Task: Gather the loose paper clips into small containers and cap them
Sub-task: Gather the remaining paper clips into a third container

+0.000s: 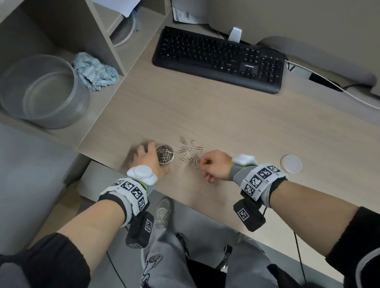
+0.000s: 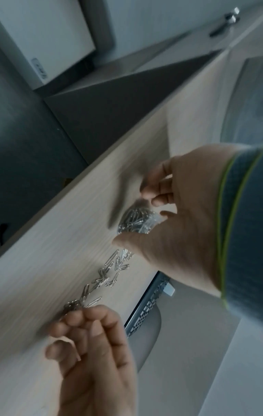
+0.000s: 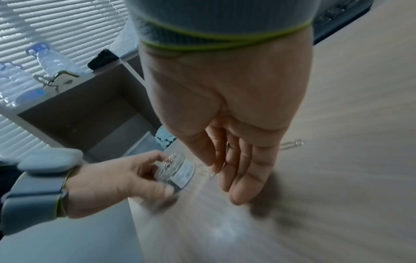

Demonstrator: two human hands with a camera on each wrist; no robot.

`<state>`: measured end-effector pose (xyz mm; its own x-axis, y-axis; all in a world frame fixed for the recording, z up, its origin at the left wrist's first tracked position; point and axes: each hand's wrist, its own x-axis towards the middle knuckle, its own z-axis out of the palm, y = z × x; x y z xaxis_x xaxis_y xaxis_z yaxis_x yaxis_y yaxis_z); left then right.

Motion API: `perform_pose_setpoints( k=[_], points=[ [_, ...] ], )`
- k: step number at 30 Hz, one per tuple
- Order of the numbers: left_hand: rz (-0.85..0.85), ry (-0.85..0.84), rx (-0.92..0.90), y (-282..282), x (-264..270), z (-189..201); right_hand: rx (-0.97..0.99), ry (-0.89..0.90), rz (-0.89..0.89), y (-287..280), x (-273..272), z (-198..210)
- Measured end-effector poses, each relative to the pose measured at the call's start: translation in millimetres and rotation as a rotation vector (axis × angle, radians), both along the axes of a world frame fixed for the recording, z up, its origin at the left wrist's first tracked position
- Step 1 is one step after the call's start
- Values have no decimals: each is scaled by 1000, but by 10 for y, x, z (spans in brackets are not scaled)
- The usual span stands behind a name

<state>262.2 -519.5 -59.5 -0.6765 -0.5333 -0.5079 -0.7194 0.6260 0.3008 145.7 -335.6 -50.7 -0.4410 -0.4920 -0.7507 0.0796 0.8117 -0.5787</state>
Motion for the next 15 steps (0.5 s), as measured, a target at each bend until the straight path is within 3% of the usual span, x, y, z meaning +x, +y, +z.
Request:
perform_pose_setpoints(
  k=[4, 6, 9, 12, 15],
  points=[
    [-157, 46, -210, 27, -86, 182, -22, 51, -19, 90, -241, 110],
    [-194, 114, -187, 98, -174, 301, 32, 188, 20, 166, -347, 103],
    [-263, 116, -95, 300, -324, 401, 191, 432, 244, 275, -415, 50],
    [-406, 54, -64, 545, -421, 343, 299, 523, 390, 359, -367, -23],
    [-409, -48, -8, 666, -525, 170, 305, 552, 463, 363, -279, -60]
  ],
)
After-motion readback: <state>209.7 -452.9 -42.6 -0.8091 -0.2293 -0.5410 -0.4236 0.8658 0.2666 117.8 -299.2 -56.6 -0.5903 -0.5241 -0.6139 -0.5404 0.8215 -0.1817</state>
